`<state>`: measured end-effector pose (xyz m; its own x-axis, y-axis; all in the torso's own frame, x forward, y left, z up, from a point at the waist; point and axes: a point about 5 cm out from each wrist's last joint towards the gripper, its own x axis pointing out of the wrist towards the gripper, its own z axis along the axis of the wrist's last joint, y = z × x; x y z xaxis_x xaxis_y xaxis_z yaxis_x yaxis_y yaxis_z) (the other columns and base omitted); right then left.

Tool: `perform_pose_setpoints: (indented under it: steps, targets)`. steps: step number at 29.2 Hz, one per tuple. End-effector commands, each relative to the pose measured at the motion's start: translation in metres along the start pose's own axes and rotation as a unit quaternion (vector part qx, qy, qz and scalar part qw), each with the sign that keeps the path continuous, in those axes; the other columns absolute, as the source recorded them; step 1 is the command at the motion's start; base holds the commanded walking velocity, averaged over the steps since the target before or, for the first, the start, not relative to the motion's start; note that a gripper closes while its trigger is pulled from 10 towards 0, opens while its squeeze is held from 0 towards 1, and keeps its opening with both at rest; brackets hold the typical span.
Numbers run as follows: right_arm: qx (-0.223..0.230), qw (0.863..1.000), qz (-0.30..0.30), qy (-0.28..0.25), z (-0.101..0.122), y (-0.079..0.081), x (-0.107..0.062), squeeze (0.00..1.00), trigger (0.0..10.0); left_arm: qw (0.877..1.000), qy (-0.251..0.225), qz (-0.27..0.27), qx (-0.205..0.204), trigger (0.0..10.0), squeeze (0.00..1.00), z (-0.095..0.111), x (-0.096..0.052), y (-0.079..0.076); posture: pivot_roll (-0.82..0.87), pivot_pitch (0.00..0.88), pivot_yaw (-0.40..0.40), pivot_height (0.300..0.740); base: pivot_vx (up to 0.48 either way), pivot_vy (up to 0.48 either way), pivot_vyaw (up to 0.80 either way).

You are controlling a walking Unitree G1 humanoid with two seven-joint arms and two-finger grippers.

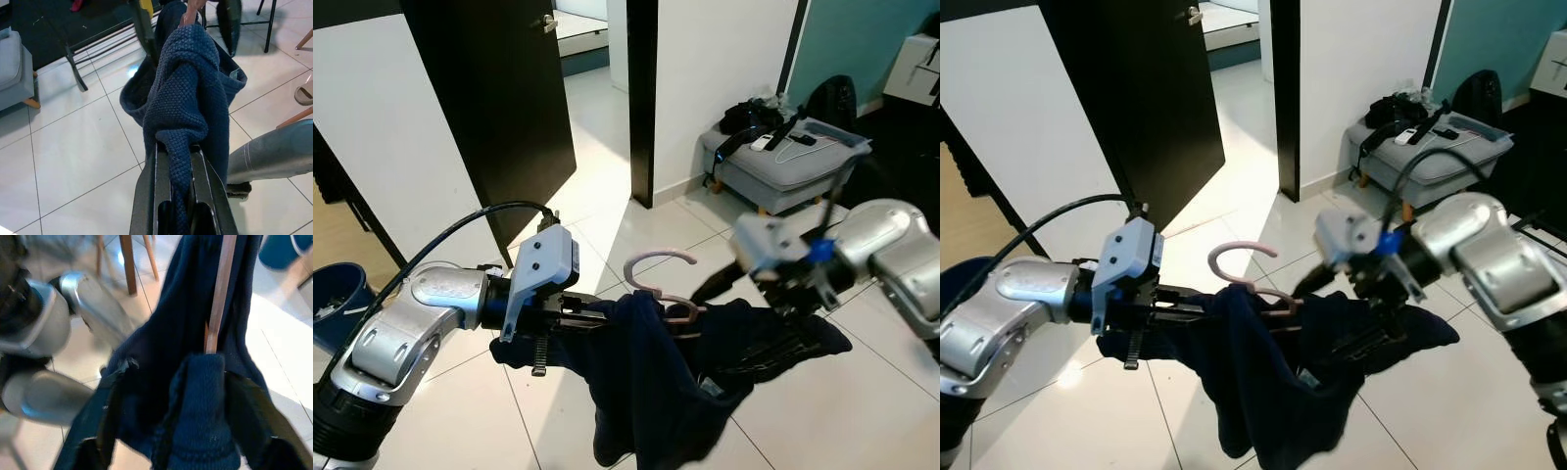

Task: Hang hanger

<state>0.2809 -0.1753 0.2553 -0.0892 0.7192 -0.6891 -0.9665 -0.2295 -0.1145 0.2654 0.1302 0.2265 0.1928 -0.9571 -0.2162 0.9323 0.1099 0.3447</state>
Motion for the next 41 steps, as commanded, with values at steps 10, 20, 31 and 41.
perform_pose_setpoints:
  steps: [10,20,31,41]
  targets:
    - [-0.018,1.0,-0.025,0.005,0.002,-0.013,0.008,0.0,0.0,1.0,-0.005,0.001,0.012,10.0,0.0,0.002,-0.002,0.002,-0.06,0.0,0.068,0.74,0.0,0.0,0.0]
    - [-0.026,0.998,-0.051,-0.01,0.006,-0.019,0.005,0.0,0.0,1.0,-0.005,-0.003,0.02,10.0,0.0,0.003,-0.001,0.003,-0.06,0.0,0.07,0.74,0.0,0.0,0.0]
    - [-0.015,0.992,-0.115,-0.052,0.009,-0.026,-0.026,0.0,0.0,1.0,-0.019,0.014,0.013,10.0,1.0,0.014,-0.019,0.017,-0.07,0.0,0.069,0.74,0.0,0.0,0.0]
    - [0.006,0.976,-0.208,-0.057,0.001,-0.027,-0.078,0.0,0.0,0.975,0.046,0.207,0.066,10.0,1.0,0.016,-0.091,0.064,-0.07,0.0,0.069,0.74,0.0,0.0,0.0]
